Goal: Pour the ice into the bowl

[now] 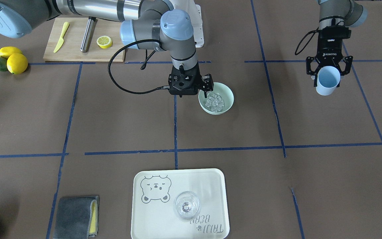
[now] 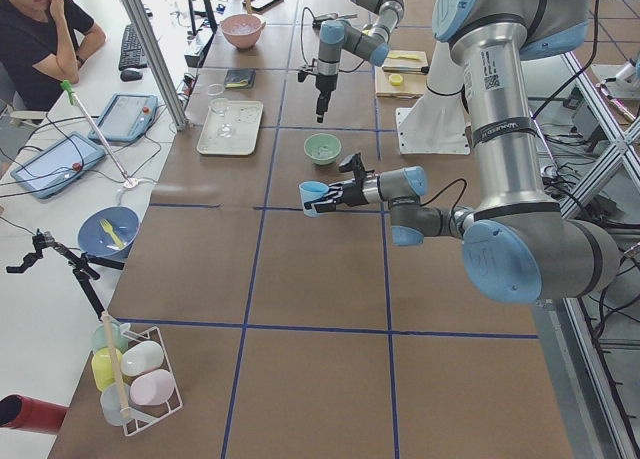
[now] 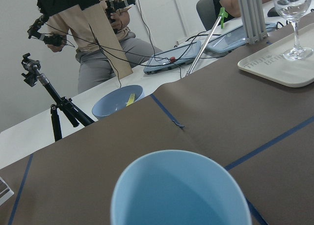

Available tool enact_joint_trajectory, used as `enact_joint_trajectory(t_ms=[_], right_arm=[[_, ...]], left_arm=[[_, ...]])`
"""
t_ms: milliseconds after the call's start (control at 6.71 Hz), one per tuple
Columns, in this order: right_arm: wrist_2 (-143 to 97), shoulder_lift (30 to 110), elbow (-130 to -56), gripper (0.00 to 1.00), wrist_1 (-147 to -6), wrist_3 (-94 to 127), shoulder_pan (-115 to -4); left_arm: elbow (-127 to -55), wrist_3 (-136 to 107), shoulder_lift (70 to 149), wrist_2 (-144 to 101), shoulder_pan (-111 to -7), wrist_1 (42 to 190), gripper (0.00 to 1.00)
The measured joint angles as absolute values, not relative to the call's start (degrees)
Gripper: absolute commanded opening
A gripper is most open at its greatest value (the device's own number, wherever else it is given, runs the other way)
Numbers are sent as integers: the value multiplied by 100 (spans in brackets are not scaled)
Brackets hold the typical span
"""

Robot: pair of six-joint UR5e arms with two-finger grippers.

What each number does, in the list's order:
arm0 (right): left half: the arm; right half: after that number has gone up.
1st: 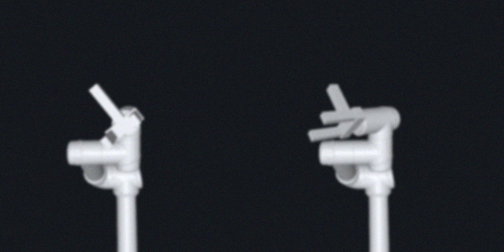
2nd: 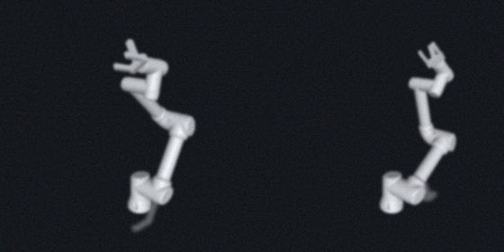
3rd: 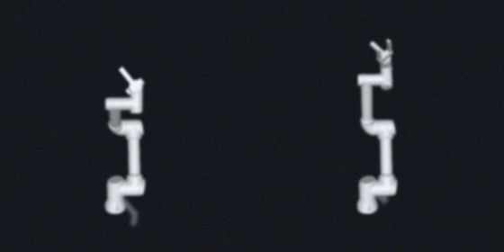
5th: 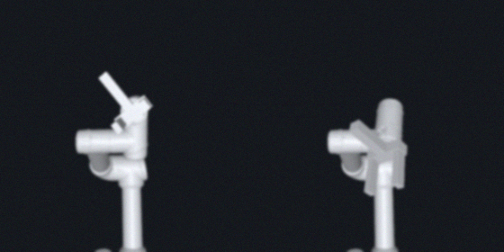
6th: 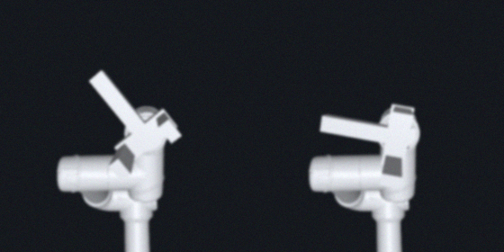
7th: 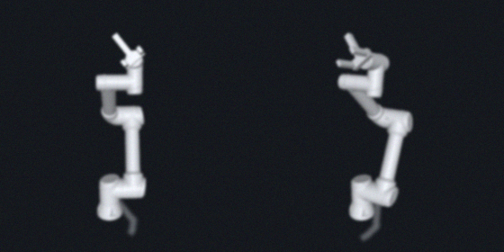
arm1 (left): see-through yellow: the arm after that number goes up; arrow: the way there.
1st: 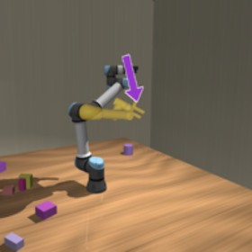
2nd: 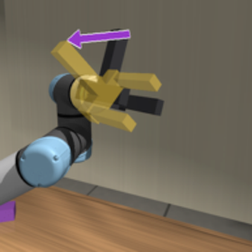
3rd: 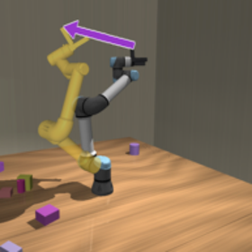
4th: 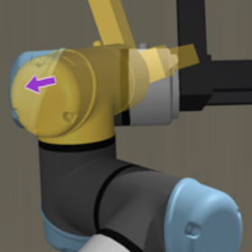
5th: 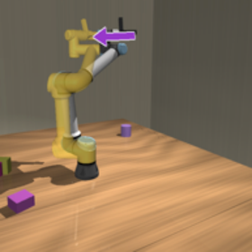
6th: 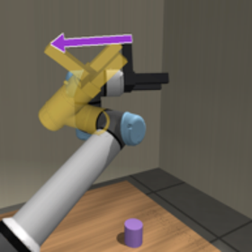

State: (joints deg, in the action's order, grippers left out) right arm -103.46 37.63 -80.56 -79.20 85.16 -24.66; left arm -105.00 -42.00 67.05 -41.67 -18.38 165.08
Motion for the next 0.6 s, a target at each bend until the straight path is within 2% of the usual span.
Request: enact_joint_trajectory(t_ms=[149, 298, 447, 596], right_arm=[[-10263, 3667, -7822, 87, -7775, 8519, -2405], [-10226, 3645, -7733, 66, -7716, 8523, -2324], [-10214, 3656, -7703, 14, -7698, 8527, -2241], [-10213, 3670, -7694, 0, -7693, 8524, -2187]], left_arm=[[-10533, -4248, 6674, -4196, -2066, 16533, 0], [-10614, -4264, 6679, -4387, -2321, 16547, 0], [-10676, -4267, 6688, -4684, -2572, 16552, 0], [-10673, -4267, 6696, -4853, -2711, 16551, 0]])
